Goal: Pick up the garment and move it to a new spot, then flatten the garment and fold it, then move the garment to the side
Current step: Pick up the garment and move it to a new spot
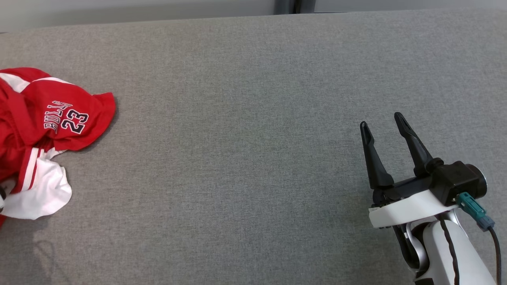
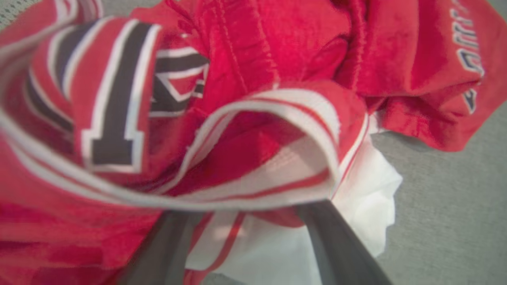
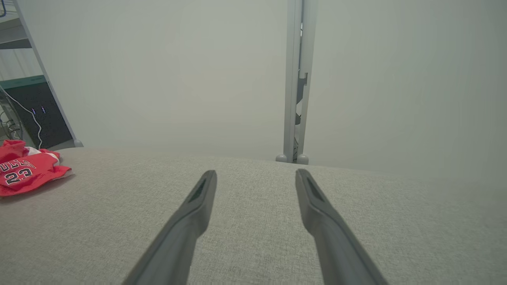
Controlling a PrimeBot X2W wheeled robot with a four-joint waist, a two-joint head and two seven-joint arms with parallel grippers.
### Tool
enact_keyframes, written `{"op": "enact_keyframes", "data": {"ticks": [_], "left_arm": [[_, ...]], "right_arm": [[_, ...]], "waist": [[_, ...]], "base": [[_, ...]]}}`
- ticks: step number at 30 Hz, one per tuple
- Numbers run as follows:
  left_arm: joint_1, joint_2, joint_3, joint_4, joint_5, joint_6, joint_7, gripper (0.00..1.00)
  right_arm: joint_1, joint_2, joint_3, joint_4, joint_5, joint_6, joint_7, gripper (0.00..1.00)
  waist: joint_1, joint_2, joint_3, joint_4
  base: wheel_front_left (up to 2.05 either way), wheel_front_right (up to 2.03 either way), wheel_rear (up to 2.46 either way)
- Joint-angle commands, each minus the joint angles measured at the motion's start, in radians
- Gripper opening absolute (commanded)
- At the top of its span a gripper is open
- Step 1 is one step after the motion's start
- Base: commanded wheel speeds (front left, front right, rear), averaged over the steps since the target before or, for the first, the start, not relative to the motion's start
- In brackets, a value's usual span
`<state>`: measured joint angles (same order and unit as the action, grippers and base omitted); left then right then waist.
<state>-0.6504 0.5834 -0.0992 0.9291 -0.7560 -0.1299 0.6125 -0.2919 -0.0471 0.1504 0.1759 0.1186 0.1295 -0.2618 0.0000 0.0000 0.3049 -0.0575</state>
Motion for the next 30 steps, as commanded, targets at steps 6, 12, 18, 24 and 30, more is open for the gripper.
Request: {"op": "enact_keyframes", "data": {"ticks": [6, 12, 18, 24, 30], "left_arm": [[0.046, 0.007, -0.038, 0.009, -0.039, -0.001, 0.04, 0.18], [0.041, 0.017, -0.073, -0.015, -0.057, -0.001, 0.011, 0.0], [0.042, 0.032, -0.108, -0.039, -0.065, -0.001, -0.009, 0.0], [0.041, 0.057, -0.138, -0.085, -0.065, -0.001, -0.037, 0.0], [0.034, 0.079, -0.158, -0.169, -0.058, -0.001, -0.069, 0.0]], "right_arm": [[0.006, -0.006, -0.001, -0.003, -0.007, 0.002, -0.005, 1.0], [0.01, -0.006, 0.006, 0.005, -0.012, 0.002, -0.005, 1.0], [0.02, -0.007, 0.01, 0.014, -0.01, 0.002, -0.005, 1.0], [0.032, -0.007, 0.013, 0.021, -0.005, 0.002, -0.005, 1.0], [0.047, -0.007, 0.012, 0.028, 0.001, 0.002, -0.005, 1.0]], "waist": [[0.0, 0.0, 0.0, -0.001], [0.0, 0.0, -0.016, 0.013], [0.0, 0.0, -0.039, 0.028], [0.0, 0.0, -0.066, 0.041], [0.0, 0.0, -0.1, 0.056]], "base": [[0.0, 0.0, 0.0], [0.0, 0.0, 0.0], [0.0, 0.0, 0.0], [0.0, 0.0, 0.0], [0.0, 0.0, 0.0]]}}
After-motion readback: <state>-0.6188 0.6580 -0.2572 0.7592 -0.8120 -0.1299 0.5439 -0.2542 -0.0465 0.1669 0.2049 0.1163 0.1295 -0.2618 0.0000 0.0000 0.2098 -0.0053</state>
